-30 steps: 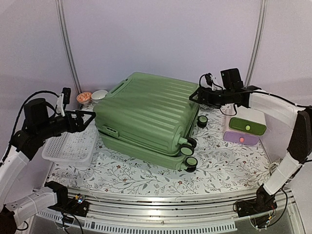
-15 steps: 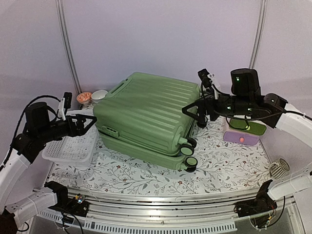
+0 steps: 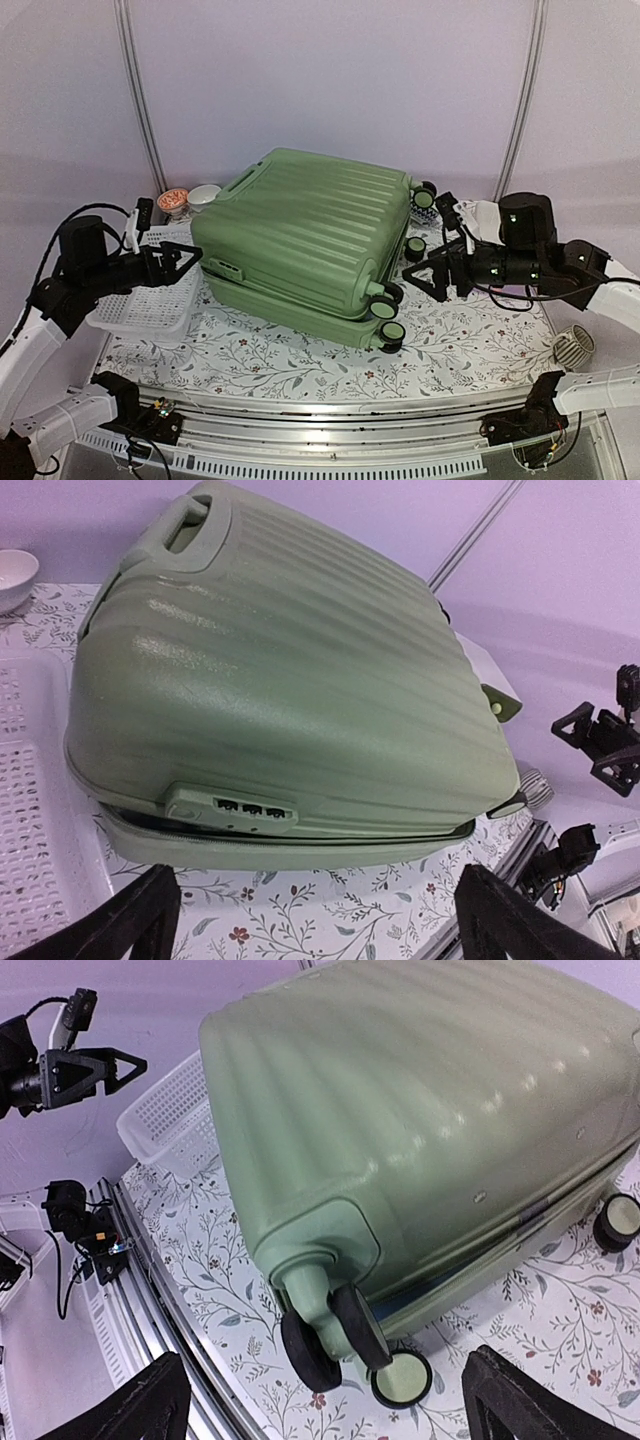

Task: Open, take out, and arrange the luggage
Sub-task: Rotate the luggage at the center of the board, then open the luggage at the center of the board.

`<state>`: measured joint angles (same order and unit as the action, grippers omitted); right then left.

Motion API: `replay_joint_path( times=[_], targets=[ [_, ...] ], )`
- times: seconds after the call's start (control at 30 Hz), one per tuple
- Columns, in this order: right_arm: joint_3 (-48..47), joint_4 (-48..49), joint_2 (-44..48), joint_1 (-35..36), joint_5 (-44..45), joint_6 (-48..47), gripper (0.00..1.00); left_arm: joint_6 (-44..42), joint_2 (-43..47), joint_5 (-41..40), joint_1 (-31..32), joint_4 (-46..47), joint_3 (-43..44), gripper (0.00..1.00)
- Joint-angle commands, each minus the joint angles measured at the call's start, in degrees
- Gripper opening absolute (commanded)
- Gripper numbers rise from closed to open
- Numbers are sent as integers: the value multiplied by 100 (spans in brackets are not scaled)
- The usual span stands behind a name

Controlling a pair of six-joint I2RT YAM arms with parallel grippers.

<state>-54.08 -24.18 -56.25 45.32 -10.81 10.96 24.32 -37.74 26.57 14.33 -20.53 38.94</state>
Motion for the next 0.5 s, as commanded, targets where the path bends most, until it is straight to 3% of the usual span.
replay_joint_path(
  times=[0.0,0.27,0.47],
  targets=[
    [487,38,458,21,134,333,97,91,-1,110,65,186,-109,98],
    [1553,986,840,21,-451,570,100,275,-153,273,66,677,-420,98],
    [1960,1961,354,21,-949,440,99,313,-133,314,63,797,-501,98]
  ],
)
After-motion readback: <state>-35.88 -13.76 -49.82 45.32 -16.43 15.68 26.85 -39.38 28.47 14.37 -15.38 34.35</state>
